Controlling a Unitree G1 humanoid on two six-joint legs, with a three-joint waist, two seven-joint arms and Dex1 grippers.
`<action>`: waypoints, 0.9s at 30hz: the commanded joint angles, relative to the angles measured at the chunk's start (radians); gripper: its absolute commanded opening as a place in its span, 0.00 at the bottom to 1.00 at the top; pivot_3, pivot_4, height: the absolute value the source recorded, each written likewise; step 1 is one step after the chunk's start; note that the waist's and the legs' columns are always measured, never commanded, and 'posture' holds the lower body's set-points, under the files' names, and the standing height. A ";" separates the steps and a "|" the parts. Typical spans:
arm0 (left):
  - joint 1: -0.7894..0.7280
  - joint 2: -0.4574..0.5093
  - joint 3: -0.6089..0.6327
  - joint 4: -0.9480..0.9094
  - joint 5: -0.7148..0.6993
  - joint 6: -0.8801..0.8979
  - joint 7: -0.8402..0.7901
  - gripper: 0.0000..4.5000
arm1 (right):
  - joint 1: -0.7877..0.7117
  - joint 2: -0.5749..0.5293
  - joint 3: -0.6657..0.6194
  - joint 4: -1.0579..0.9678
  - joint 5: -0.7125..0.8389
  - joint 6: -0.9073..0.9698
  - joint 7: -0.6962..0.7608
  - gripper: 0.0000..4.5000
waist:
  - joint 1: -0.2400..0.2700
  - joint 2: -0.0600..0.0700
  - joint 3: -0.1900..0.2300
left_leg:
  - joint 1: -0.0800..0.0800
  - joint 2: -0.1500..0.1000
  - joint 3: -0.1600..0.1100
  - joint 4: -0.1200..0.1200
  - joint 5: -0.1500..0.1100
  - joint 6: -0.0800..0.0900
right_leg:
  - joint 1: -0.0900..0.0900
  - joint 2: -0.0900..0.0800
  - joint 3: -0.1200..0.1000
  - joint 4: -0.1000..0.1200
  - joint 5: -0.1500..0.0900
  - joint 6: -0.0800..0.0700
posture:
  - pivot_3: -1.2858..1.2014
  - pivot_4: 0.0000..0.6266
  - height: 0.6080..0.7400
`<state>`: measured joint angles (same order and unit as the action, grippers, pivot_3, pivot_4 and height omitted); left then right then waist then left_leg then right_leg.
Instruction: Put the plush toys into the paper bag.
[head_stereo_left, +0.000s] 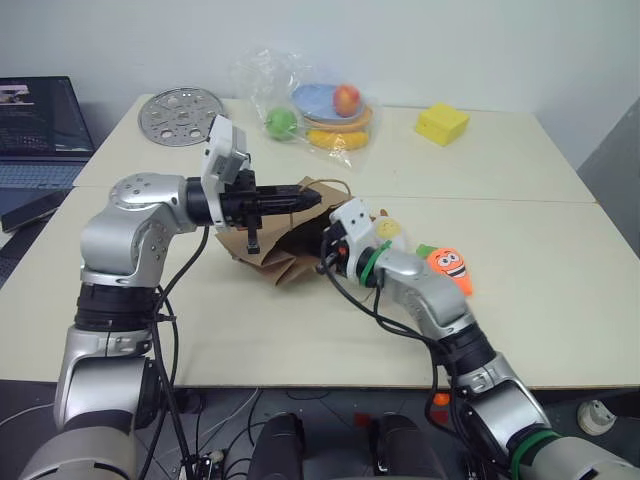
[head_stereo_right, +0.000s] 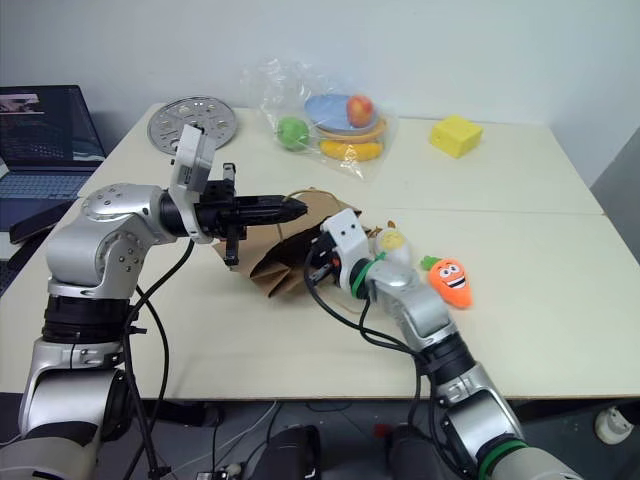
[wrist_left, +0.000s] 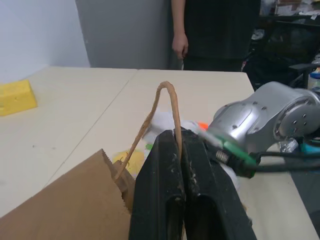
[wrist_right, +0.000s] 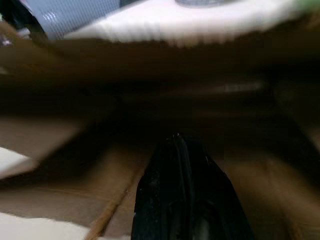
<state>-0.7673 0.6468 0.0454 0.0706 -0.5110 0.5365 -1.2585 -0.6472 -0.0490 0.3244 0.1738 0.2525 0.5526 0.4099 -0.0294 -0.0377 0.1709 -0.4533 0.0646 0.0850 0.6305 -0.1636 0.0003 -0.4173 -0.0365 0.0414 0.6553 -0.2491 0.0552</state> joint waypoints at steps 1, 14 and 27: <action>-0.010 0.003 0.044 -0.020 0.010 -0.042 0.071 0.00 | 0.016 0.004 0.032 0.027 -0.067 -0.037 -0.004 0.01 | 0.001 0.000 0.000 | 0.000 0.000 0.000 0.000 0.000 0.000 | -0.001 0.000 0.000 0.001 0.000 0.000 | 0.52 0.24 1.00; -0.108 -0.105 0.208 0.069 0.002 -0.221 0.395 0.00 | 0.046 0.011 -0.028 0.086 -0.153 -0.041 -0.046 0.01 | -0.001 0.000 0.000 | 0.001 0.000 0.000 0.000 0.003 -0.004 | -0.003 0.000 0.000 0.007 0.000 0.000 | 0.52 0.24 1.00; -0.150 -0.088 0.220 0.091 -0.046 -0.212 0.384 0.00 | 0.019 0.020 -0.053 0.123 -0.174 -0.046 -0.036 0.01 | -0.002 0.000 0.000 | 0.001 0.000 0.000 0.000 0.003 -0.004 | -0.003 0.000 0.000 0.007 0.000 0.000 | 0.52 0.24 1.00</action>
<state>-0.8982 0.5464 0.2476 0.1858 -0.5341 0.3353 -0.8665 -0.6138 -0.0280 0.2920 0.2905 0.0898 0.5132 0.3716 -0.0318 -0.0380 0.1709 -0.4523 0.0647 0.0852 0.6305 -0.1609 -0.0041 -0.4205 -0.0362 0.0419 0.6622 -0.2492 0.0550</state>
